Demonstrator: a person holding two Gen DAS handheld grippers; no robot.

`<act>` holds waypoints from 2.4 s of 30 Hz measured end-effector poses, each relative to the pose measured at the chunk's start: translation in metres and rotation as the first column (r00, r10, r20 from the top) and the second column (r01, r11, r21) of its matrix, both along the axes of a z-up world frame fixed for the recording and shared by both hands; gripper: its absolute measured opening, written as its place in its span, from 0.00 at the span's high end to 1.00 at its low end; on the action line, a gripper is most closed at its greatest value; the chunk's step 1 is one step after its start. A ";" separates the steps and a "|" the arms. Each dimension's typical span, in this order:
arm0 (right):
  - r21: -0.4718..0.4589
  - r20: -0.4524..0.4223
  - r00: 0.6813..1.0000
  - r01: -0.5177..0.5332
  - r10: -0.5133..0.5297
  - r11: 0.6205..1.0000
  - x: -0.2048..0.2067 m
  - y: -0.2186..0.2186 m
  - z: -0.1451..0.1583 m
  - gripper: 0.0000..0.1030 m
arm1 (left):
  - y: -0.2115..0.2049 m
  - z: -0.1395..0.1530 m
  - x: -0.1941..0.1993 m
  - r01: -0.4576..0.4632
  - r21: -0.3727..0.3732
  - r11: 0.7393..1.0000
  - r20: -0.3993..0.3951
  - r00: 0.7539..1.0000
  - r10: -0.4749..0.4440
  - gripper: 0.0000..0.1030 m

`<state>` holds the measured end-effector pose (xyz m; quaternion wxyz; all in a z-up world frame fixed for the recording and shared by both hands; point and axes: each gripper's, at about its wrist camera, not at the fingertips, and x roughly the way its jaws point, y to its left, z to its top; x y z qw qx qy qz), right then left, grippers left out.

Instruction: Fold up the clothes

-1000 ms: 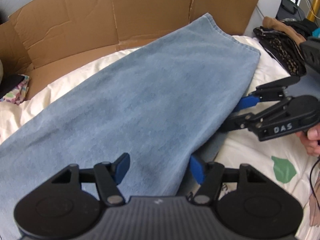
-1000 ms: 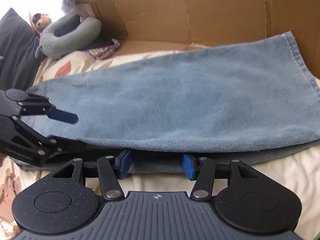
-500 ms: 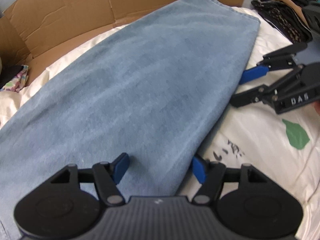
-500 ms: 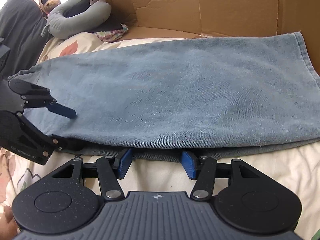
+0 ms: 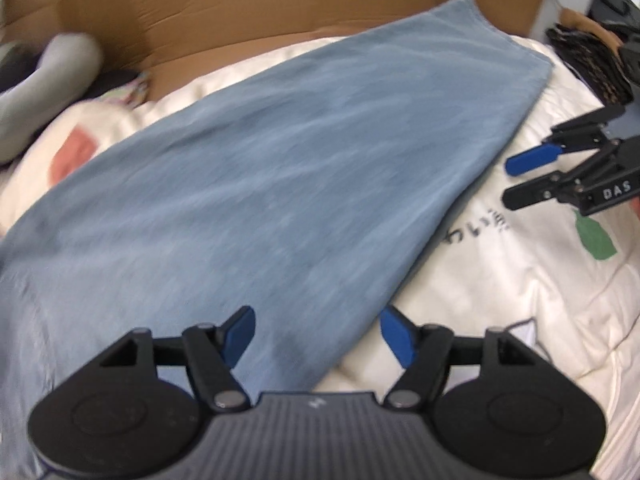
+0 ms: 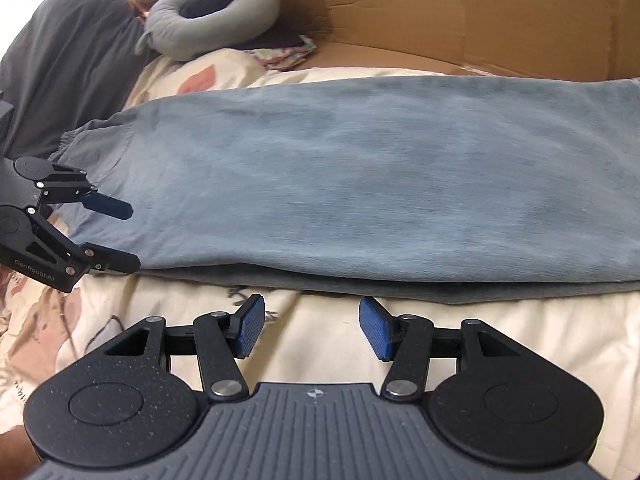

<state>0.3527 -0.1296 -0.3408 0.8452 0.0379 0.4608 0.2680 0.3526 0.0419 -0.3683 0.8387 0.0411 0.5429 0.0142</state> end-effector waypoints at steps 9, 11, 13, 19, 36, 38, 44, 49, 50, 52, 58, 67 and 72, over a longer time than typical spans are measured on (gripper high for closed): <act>0.011 -0.009 1.000 -0.008 0.008 1.000 0.001 0.008 -0.002 0.42 | 0.028 -0.019 -0.040 -0.149 0.071 0.986 -0.035 0.988 0.151 0.28; 0.011 -0.010 1.000 -0.004 0.004 1.000 0.001 0.007 -0.002 0.42 | 0.029 -0.026 -0.043 -0.151 0.127 0.980 -0.037 0.987 0.157 0.28; 0.012 -0.012 1.000 0.001 0.000 1.000 0.001 0.006 -0.002 0.42 | 0.031 -0.023 -0.046 -0.170 0.150 0.974 -0.019 0.984 0.175 0.28; 0.013 -0.013 1.000 0.010 -0.010 1.000 -0.002 0.001 -0.003 0.42 | 0.050 -0.009 -0.066 -0.343 0.136 0.930 0.076 0.939 0.335 0.27; 0.015 0.009 0.995 0.094 -0.095 0.995 -0.005 -0.029 -0.004 0.44 | 0.079 -0.029 -0.092 -0.655 0.034 0.755 0.103 0.754 0.649 0.40; 0.035 -0.002 0.991 0.133 -0.133 0.991 -0.002 -0.044 -0.003 0.44 | 0.076 -0.031 -0.093 -0.628 0.042 0.777 0.086 0.777 0.624 0.50; 0.087 -0.058 0.957 0.287 -0.283 0.954 0.003 -0.099 -0.008 0.44 | 0.067 -0.024 -0.093 -0.591 0.047 0.805 0.056 0.807 0.588 0.75; 0.152 -0.084 0.904 0.428 -0.420 0.891 0.001 -0.143 -0.011 0.44 | 0.071 -0.020 -0.096 -0.599 0.018 0.800 0.031 0.800 0.599 0.79; 0.167 -0.088 0.890 0.456 -0.448 0.874 0.001 -0.151 -0.012 0.44 | 0.072 -0.020 -0.096 -0.600 0.015 0.800 0.028 0.800 0.600 0.79; 0.193 -0.104 0.859 0.512 -0.501 0.837 0.002 -0.166 -0.017 0.44 | 0.073 -0.023 -0.094 -0.612 0.011 0.790 0.019 0.791 0.612 0.80; 0.280 -0.173 0.768 0.638 -0.616 0.717 0.003 -0.200 -0.036 0.44 | 0.079 -0.029 -0.094 -0.647 -0.035 0.762 0.010 0.762 0.647 0.77; 0.392 -0.221 0.678 0.720 -0.701 0.573 0.013 -0.229 -0.057 0.50 | 0.082 -0.030 -0.094 -0.650 -0.036 0.759 0.008 0.759 0.651 0.67; 0.390 -0.207 0.634 0.752 -0.745 0.532 0.017 -0.241 -0.064 0.74 | 0.083 -0.030 -0.096 -0.644 -0.027 0.765 0.009 0.765 0.644 0.63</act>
